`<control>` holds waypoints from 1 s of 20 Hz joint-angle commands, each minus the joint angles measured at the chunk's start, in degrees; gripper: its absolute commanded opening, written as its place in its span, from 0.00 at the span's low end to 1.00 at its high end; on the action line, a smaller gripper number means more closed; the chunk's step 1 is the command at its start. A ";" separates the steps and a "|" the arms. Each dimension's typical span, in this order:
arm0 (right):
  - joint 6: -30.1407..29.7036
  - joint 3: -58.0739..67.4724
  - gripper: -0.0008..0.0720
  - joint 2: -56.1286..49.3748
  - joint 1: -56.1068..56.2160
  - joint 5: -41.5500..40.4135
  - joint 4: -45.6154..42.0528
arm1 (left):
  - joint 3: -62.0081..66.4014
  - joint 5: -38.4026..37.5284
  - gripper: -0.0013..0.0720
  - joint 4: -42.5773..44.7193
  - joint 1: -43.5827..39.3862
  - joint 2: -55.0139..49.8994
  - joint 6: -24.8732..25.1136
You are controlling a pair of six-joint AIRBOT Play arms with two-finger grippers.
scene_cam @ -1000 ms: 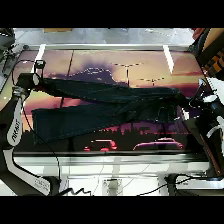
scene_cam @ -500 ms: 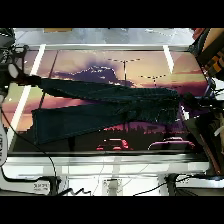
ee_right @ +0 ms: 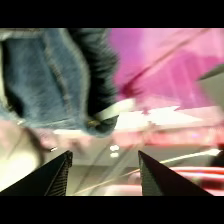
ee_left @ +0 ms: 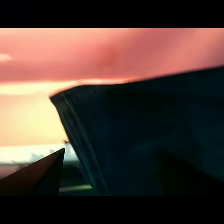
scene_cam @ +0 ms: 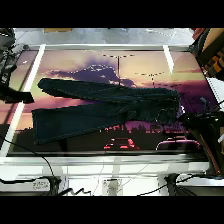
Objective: Fold the clothes and pants, and hang the long-sleeved shirts on hangers.
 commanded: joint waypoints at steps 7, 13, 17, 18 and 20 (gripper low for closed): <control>-5.57 -4.74 0.77 -3.19 3.08 -13.62 12.13 | -13.27 -4.83 0.90 -6.14 8.35 0.13 -1.55; -5.64 -4.74 0.18 -3.15 5.68 -18.78 11.96 | -21.73 -4.42 0.90 -9.86 15.32 2.16 -0.87; -5.64 -4.74 0.09 -3.06 5.90 -18.80 11.93 | -29.81 -2.14 0.90 -10.88 21.31 5.68 1.16; -5.62 -4.74 0.09 -3.06 5.90 -18.75 11.93 | -31.71 -1.27 0.89 -11.91 22.38 6.27 2.62; -5.35 -4.74 0.09 -3.06 5.90 -18.56 11.98 | -35.19 0.17 0.89 -14.56 23.52 6.21 5.46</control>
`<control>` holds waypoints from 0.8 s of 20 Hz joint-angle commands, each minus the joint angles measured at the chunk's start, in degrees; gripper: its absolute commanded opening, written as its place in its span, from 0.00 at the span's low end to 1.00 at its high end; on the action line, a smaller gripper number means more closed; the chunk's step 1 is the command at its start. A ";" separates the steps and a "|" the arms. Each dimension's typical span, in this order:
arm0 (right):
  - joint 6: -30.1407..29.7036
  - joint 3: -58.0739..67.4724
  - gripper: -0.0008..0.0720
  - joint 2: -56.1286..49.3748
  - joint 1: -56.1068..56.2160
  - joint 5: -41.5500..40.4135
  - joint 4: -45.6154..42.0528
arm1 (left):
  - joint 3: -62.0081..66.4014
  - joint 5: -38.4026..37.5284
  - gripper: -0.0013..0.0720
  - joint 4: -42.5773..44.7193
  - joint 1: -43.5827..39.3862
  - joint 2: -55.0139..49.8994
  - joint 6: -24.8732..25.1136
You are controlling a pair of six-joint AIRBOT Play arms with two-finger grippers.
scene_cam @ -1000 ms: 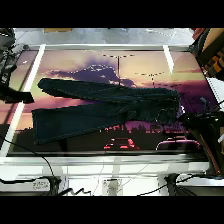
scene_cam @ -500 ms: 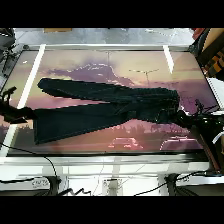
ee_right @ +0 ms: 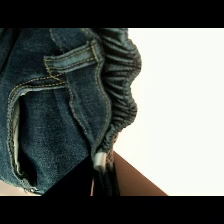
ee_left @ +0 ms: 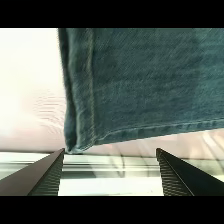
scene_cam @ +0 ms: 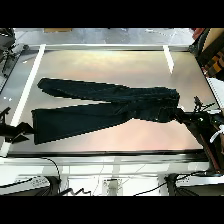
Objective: Fold the clothes and pants, and hang the long-sleeved shirts on hangers.
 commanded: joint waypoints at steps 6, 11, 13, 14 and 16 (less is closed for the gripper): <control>2.36 -0.02 0.09 0.04 0.13 0.26 0.11 | -13.22 14.16 0.79 -6.43 2.58 0.94 7.34; 2.23 0.24 0.09 1.27 0.13 2.89 -0.15 | -11.30 16.70 0.05 -18.53 2.58 1.11 11.45; 2.27 2.51 0.09 3.28 0.13 6.75 -2.64 | -5.68 15.41 0.05 -22.23 2.58 1.18 11.32; 2.36 4.42 0.09 4.66 0.13 9.29 -5.01 | -1.90 14.27 0.05 -22.93 2.58 1.33 11.13; 3.82 8.15 0.09 7.74 0.13 14.95 -9.51 | 5.97 11.89 0.05 -22.75 2.60 1.77 11.13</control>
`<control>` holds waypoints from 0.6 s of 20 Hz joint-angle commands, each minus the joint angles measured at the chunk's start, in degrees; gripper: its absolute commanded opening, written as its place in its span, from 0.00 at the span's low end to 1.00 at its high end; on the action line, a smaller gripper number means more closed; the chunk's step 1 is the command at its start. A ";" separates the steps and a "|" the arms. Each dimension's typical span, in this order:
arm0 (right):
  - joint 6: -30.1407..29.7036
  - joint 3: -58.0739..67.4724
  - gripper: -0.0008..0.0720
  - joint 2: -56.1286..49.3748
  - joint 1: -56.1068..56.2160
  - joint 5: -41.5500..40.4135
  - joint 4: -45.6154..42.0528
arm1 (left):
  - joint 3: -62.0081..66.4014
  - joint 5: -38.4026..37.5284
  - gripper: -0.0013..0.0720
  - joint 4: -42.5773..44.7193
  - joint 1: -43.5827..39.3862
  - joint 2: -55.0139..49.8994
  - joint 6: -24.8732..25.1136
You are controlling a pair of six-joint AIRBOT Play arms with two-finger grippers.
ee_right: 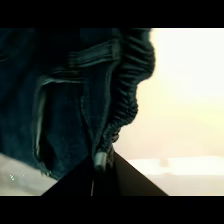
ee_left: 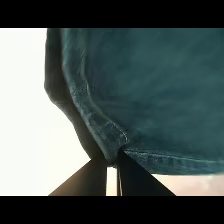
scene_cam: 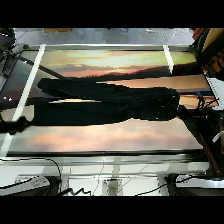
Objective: Fold the clothes and pants, and hang the long-sleeved shirts on hangers.
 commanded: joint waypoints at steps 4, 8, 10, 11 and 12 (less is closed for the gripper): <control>2.97 7.41 0.09 11.19 0.02 19.85 -13.62 | 17.59 -3.43 0.05 1.84 0.26 1.90 0.63; 3.02 6.05 0.09 16.59 0.02 28.20 -20.04 | 17.46 -6.86 0.05 13.42 0.17 1.60 0.55; 4.11 3.85 0.09 17.38 0.02 28.81 -20.41 | 15.54 -7.32 0.05 17.18 0.17 0.79 -1.14; 4.09 2.10 0.09 17.40 0.02 28.94 -20.74 | 14.56 -7.32 0.05 19.65 0.17 0.17 -1.84; 4.09 0.02 0.09 17.40 0.02 28.92 -21.55 | 13.79 -7.34 0.05 22.05 0.17 -0.44 -2.45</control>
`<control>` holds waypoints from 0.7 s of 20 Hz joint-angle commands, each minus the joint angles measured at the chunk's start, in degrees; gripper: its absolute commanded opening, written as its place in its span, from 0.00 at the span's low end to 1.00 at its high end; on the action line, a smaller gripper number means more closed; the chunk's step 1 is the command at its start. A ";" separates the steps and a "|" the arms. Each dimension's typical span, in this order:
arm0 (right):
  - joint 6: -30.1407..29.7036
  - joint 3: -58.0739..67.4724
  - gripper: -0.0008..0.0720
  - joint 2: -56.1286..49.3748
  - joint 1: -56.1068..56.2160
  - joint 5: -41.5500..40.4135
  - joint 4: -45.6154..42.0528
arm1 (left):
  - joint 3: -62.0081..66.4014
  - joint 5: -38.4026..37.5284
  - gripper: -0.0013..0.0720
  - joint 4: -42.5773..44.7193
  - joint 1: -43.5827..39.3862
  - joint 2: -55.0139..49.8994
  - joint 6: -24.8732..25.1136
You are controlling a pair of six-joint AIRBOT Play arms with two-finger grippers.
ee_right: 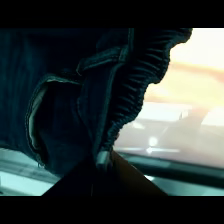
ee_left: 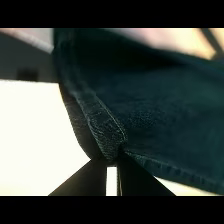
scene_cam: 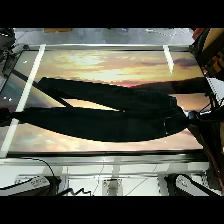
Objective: Fold the clothes and pants, and hang the long-sleeved shirts on hangers.
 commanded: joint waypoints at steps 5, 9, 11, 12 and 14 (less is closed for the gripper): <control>0.55 -14.16 0.09 1.29 0.02 2.73 -8.41 | -3.19 -0.66 0.05 13.53 0.00 -4.55 -4.04; 0.55 -15.78 0.51 1.31 0.02 -3.32 -10.84 | -3.17 1.27 0.32 12.98 -0.07 -6.01 -4.02; 0.61 -15.78 0.75 1.31 0.02 -9.53 -10.84 | -3.02 2.64 0.96 11.17 -0.22 -5.99 -4.26; 1.42 -15.78 0.75 1.31 0.02 -13.31 -10.84 | -2.69 3.63 0.97 9.01 -0.33 -5.97 -4.24; 5.03 -15.78 0.75 1.31 0.02 -20.39 -10.80 | -1.27 6.29 0.97 2.84 -0.79 -5.90 -4.26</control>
